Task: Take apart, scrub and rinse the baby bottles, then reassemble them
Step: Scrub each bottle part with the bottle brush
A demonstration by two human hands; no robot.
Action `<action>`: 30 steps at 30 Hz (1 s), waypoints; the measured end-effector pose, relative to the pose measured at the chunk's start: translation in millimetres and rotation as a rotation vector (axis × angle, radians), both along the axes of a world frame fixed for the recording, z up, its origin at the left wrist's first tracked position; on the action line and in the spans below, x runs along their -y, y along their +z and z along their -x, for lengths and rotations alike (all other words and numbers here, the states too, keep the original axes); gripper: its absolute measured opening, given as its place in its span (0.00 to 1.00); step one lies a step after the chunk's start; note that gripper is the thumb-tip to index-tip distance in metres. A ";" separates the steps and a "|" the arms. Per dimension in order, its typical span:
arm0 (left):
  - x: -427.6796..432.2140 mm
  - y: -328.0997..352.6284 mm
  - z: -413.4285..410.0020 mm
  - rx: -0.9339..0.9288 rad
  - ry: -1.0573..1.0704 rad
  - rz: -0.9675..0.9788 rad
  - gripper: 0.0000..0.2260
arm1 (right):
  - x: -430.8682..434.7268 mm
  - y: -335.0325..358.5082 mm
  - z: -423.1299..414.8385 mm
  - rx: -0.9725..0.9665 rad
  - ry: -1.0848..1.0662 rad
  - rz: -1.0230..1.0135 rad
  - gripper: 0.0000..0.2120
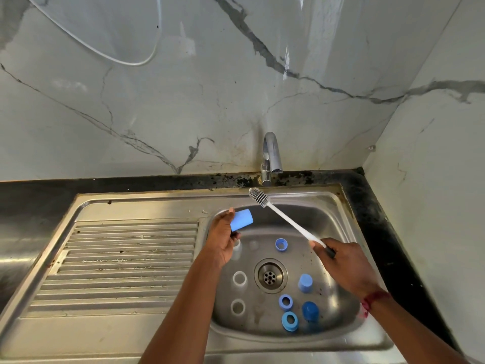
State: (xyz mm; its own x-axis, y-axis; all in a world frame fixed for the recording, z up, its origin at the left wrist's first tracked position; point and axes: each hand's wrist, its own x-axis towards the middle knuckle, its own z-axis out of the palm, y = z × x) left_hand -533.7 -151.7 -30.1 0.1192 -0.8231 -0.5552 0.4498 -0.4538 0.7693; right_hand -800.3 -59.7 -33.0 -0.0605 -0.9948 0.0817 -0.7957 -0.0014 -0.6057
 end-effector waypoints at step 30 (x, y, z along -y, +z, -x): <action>-16.8 4.4 2.9 -0.723 0.309 -0.031 0.16 | -26.3 -32.6 -32.0 -0.122 0.140 0.112 0.24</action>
State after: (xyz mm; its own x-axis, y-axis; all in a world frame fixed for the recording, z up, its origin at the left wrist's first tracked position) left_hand -536.6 -134.9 -25.7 -0.0594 -0.7946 -0.6043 0.9433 -0.2428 0.2265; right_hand -768.3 -33.4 -65.6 0.0949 -0.9771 0.1903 -0.8504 -0.1790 -0.4947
